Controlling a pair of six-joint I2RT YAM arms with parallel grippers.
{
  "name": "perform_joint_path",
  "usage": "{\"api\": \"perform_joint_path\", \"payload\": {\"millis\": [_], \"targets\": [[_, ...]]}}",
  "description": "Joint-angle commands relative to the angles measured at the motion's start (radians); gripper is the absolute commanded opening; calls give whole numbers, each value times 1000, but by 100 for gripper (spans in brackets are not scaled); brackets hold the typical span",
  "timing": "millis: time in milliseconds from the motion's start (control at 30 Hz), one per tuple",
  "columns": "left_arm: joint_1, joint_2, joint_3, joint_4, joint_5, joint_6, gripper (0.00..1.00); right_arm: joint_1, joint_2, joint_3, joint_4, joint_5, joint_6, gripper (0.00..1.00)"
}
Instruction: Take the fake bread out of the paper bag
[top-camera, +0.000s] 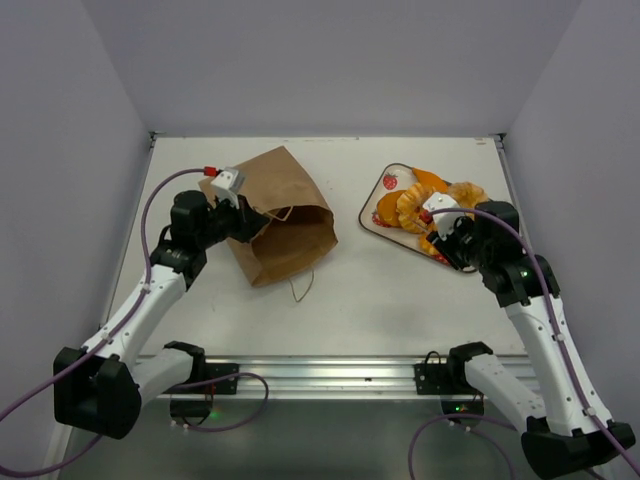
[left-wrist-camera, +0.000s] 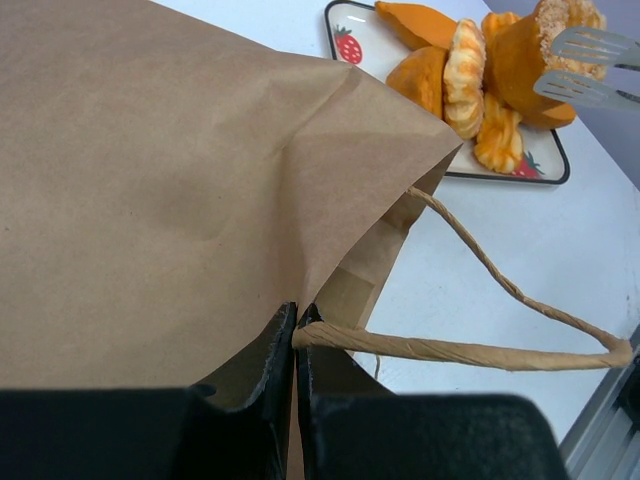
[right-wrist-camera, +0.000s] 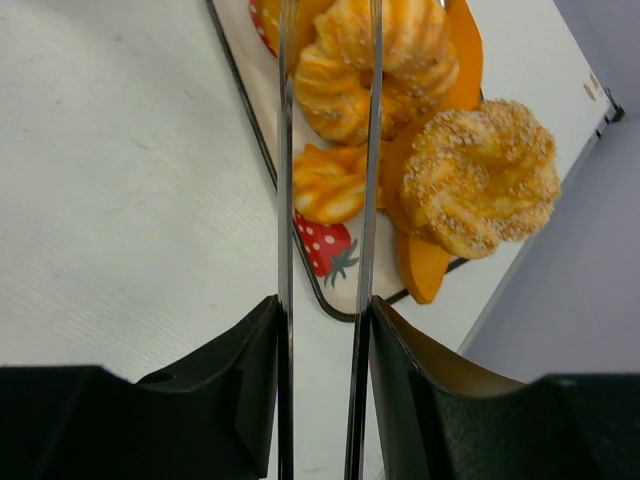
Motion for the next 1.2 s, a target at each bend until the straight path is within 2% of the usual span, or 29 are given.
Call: {"api": "perform_joint_path", "payload": {"millis": [0, 67, 233, 400, 533, 700, 833, 967, 1167], "targets": [[8, 1, 19, 38, 69, 3, 7, -2, -3, 72, -8, -243, 3, 41], [8, -3, 25, 29, 80, -3, 7, -1, 6, 86, -23, -370, -10, 40], [8, -17, 68, -26, 91, -17, 7, 47, 28, 86, -27, -539, -41, 40], [8, -49, 89, -71, 123, -14, 7, 197, 28, 35, 15, -553, -47, 39], [8, -112, 100, -114, 129, 9, 7, 260, 32, 21, 36, -589, -46, 39], [8, -157, 111, -144, 71, 2, 7, 338, 38, 11, 76, -609, -14, 39], [8, -129, 120, -112, 80, -105, 7, 398, 49, -26, 133, -552, 23, 38], [-12, -97, 117, -42, 80, -215, 6, 455, 90, -22, 203, -378, 71, 38], [-134, -45, 82, 87, -14, -345, 6, 535, 224, 27, 249, -172, 109, 38]]}}
